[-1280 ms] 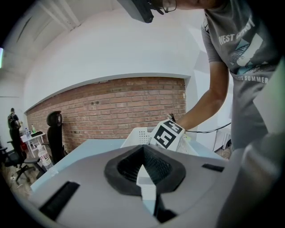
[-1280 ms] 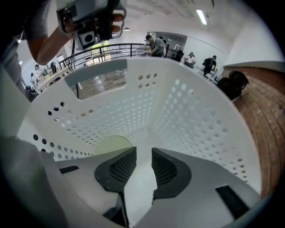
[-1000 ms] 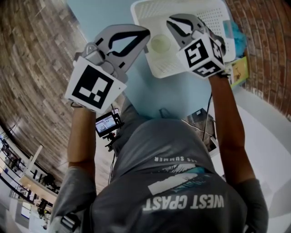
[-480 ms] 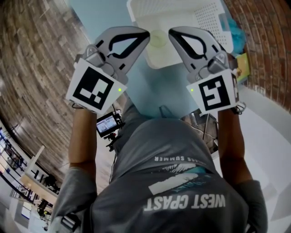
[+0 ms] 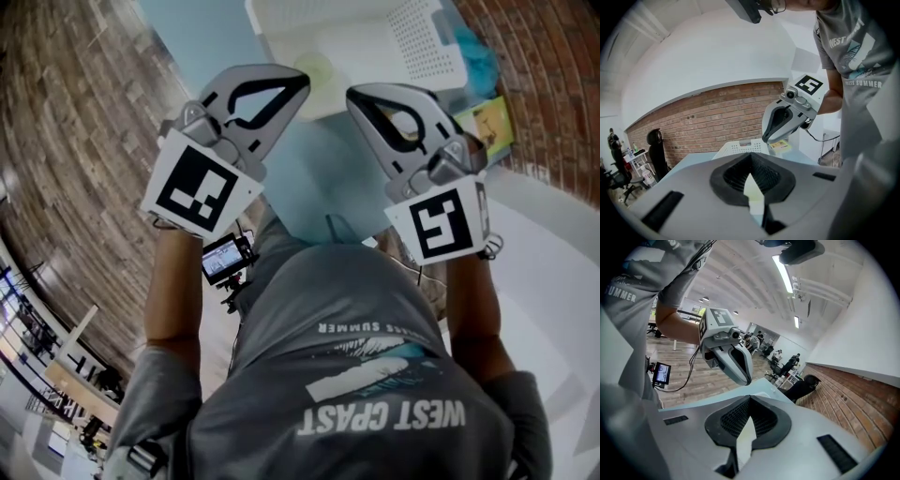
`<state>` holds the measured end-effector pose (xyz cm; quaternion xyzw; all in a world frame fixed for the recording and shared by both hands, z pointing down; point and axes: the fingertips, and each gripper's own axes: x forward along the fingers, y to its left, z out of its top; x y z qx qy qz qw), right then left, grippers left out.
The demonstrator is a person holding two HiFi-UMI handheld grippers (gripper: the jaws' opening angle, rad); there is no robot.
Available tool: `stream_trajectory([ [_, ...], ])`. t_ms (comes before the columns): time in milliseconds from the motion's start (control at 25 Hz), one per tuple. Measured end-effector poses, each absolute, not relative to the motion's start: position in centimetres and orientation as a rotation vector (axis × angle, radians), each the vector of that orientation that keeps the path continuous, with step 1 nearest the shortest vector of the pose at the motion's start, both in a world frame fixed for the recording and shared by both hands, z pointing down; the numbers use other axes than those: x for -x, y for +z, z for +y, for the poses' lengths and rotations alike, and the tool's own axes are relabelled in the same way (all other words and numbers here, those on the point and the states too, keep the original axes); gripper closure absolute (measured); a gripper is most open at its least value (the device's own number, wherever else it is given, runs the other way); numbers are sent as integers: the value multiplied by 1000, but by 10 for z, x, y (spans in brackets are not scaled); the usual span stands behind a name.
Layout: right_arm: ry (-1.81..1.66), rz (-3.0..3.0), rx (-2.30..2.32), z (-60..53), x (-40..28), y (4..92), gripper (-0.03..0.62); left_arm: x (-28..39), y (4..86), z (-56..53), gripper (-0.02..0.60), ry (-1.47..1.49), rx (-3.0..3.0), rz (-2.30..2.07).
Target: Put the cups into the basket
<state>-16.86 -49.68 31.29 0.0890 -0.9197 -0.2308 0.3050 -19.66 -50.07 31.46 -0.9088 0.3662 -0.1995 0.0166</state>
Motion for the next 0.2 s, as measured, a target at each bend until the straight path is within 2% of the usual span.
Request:
stream_trajectory([
  [200,-608,-2448,-232,-469,147,309,580,174,311,-481,584,-628,2817,1128],
])
